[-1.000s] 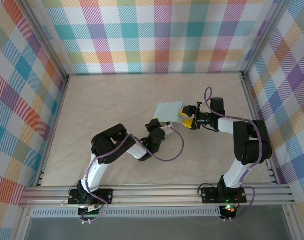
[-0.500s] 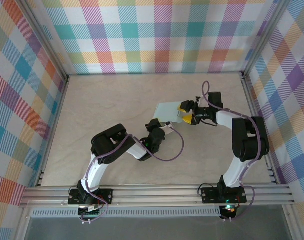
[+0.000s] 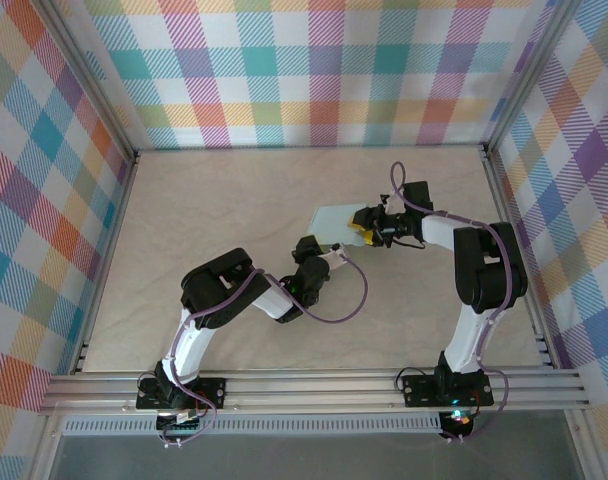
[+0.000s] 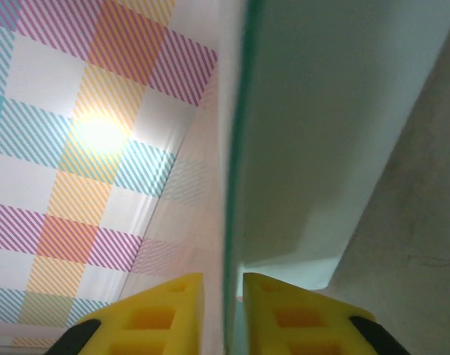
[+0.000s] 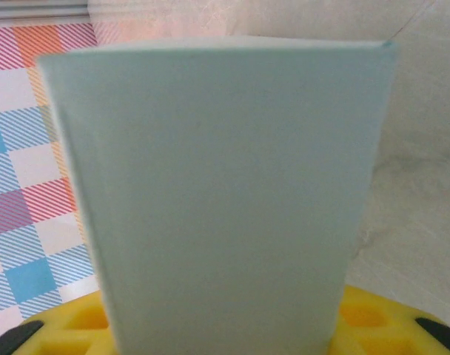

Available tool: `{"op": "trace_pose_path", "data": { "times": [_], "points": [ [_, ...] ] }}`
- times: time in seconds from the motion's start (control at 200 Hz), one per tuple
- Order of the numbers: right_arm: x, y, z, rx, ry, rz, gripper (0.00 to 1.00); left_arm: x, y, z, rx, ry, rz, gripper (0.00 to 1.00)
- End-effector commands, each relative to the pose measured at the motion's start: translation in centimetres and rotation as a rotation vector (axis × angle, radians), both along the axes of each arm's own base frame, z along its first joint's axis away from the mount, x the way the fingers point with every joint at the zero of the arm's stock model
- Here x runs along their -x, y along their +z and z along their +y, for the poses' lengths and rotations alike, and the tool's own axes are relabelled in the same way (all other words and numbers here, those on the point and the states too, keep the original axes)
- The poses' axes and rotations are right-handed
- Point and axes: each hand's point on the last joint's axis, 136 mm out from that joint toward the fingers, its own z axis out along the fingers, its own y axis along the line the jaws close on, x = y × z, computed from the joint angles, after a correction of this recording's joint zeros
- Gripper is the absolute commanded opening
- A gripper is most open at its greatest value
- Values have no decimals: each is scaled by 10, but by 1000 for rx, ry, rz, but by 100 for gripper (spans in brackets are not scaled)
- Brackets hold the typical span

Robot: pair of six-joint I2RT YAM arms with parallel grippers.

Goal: Fold the paper box

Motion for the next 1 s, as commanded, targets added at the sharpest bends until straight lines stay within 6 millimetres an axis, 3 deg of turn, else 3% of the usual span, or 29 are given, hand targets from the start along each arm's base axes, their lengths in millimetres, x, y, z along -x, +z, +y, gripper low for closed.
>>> {"op": "trace_pose_path", "data": {
  "times": [0.0,0.18,0.42,0.565,0.63,0.915,0.995],
  "points": [
    [8,19,4,-45,22,-23,38,0,19,7,61,21,-50,35],
    [19,32,10,-127,56,-25,37,0,19,9,51,32,-84,64],
    [37,43,12,-186,96,-44,38,-2,19,6,35,29,-109,85],
    [49,46,13,-204,121,-40,38,-3,19,4,27,20,-111,87],
    [52,46,13,-204,127,-39,38,-4,19,3,25,18,-113,83],
    [57,50,13,-204,141,-49,39,-4,19,3,17,19,-112,37],
    [56,50,13,-201,138,-47,40,-4,19,4,18,22,-113,30]
  ]
}}
